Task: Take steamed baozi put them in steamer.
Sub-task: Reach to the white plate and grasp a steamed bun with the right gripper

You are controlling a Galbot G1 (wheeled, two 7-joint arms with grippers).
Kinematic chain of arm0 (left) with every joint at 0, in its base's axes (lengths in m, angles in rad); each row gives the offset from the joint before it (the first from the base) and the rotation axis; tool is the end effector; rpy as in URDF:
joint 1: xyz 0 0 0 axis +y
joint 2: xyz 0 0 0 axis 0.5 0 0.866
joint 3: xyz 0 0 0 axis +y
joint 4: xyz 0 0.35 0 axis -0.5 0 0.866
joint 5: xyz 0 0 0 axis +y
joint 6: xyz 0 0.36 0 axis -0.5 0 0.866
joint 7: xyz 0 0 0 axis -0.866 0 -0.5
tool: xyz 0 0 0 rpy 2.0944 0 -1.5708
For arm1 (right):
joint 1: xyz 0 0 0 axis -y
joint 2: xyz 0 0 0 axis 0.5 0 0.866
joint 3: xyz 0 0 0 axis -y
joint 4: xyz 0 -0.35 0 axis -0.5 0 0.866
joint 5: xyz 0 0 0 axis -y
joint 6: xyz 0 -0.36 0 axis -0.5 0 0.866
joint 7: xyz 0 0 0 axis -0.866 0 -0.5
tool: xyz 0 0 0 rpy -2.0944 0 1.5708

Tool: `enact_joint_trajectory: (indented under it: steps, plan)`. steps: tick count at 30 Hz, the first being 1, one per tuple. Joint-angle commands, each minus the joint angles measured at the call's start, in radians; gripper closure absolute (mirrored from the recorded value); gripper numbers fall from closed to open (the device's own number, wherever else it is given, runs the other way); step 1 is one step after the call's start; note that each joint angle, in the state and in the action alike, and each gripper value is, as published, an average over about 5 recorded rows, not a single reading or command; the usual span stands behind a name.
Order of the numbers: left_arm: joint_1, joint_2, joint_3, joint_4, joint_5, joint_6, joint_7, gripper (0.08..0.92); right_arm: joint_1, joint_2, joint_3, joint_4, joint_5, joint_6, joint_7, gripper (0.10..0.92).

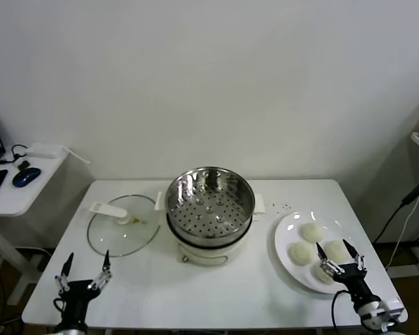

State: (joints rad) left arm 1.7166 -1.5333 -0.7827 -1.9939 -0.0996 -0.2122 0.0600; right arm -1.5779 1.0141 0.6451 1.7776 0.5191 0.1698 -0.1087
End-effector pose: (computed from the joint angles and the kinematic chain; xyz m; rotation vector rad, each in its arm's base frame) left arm 0.1254 0.0916 -0.3529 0.2263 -3.1095 -0.1395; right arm 0.1944 -0.1821 -0.3597 0.1923 -3.0112 0.0598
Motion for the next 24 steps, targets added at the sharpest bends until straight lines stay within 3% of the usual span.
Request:
enact_joint_trajectory:
  steps: [1,11,24]
  plan:
    - [0.000,0.000,0.000,0.001,-0.006,-0.003,0.002,0.177,0.021,-0.002,0.003,0.004,-0.028,0.000,-0.005,0.203]
    - [-0.006,0.001,0.013,0.006,0.003,-0.006,0.001,0.177,0.247,-0.189,-0.024,-0.048,-0.109,-0.180,-0.169,0.203]
    - [-0.017,0.021,0.031,0.015,0.002,0.003,-0.007,0.177,0.539,-0.508,-0.183,-0.277,-0.243,-0.261,-0.643,0.203]
